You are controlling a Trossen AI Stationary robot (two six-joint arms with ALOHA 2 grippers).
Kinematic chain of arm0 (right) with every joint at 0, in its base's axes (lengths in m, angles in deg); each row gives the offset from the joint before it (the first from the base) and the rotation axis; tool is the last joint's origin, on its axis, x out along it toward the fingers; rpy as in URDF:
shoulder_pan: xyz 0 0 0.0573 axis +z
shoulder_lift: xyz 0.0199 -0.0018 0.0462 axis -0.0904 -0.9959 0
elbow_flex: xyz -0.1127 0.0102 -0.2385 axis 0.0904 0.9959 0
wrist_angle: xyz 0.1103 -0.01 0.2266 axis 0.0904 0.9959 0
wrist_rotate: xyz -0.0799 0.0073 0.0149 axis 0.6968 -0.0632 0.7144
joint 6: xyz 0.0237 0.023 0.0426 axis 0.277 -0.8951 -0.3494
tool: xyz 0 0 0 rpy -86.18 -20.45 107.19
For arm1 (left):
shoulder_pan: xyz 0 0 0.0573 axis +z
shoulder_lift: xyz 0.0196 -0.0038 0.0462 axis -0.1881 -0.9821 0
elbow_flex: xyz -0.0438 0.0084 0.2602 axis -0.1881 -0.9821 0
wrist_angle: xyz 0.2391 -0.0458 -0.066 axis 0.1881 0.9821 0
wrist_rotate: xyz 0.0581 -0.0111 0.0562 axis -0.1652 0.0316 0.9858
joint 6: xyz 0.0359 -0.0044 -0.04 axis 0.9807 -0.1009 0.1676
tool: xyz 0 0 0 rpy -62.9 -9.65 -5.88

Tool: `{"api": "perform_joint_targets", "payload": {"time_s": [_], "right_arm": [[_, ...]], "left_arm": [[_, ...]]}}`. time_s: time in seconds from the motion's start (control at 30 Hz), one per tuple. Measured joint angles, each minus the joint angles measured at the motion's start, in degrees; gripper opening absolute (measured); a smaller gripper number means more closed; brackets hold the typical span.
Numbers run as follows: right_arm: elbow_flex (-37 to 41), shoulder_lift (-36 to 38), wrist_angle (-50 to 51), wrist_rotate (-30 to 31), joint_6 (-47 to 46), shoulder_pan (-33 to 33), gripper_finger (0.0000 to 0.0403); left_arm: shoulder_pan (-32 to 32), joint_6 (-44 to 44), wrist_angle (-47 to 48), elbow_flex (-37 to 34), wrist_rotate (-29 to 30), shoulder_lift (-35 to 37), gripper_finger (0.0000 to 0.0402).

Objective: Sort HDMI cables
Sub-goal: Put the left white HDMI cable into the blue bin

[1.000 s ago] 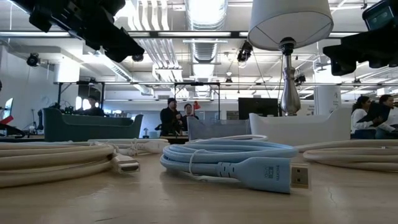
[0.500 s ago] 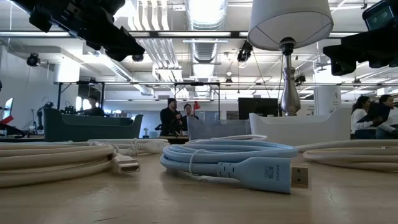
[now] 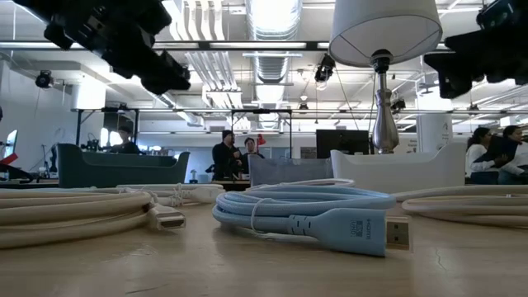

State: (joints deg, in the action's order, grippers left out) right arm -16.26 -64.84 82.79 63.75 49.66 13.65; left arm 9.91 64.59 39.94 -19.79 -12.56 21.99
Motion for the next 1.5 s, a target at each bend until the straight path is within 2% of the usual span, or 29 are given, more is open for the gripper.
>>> {"api": "perform_joint_targets", "payload": {"time_s": [0.1,0.2,0.27,0.33,0.4,0.67,0.8,0.93,1.07,1.27,1.37,1.5], "right_arm": [[0.0,-0.3,-6.2,3.5,6.2,0.0,0.0185],[0.0,-1.6,-17.9,8.8,8.8,0.0,0.0185],[0.0,-3.6,-25.4,8.3,10.5,0.0,0.0185],[0.0,-6.5,-31.2,5.1,11.4,0.0,0.0185],[-0.9,-10.5,-33.6,3.6,10.7,0.0,0.0185],[-13.4,-32.3,-26.2,5.9,8.1,0.0,0.0185],[-20.4,-42.4,-14.7,8.6,4.5,0.0,0.0185],[-25.6,-52.0,-6.5,8.7,-4.0,0.0,0.0185],[-28.6,-61.0,-6.1,8.8,-9.6,0.0,0.0185],[-33.2,-72.1,-6.1,8.7,-10.8,0.0,0.0185],[-35.4,-75.9,-6.1,8.5,-10.8,0.0,0.0185],[-38.6,-79.5,-4.5,8.4,-10.8,0.0,0.0185]], "left_arm": [[0.0,0.0,0.0,0.0,0.0,-2.9,0.0140],[0.0,-1.1,-0.4,0.0,-0.1,-5.7,0.0157],[0.0,-2.1,-0.5,0.0,-0.3,-7.4,0.0172],[-0.1,-2.7,-0.8,0.0,-0.4,-8.5,0.0185],[-0.2,-3.7,-0.8,0.0,-0.4,-9.4,0.0197],[-0.5,-8.8,-0.7,0.5,-0.5,-12.9,0.0207],[-1.2,-12.4,-0.7,0.7,-0.5,-14.8,0.0206],[-2.0,-13.2,-0.7,0.7,-0.2,-16.9,0.0206],[-2.3,-13.6,-0.7,0.7,-0.1,-19.8,0.0206],[-2.3,-14.7,-0.8,0.6,4.7,-24.5,0.0206],[-2.3,-14.8,-1.4,0.6,5.3,-26.0,0.0203],[-2.8,-14.9,-2.6,0.7,5.7,-27.2,0.0171]]}}
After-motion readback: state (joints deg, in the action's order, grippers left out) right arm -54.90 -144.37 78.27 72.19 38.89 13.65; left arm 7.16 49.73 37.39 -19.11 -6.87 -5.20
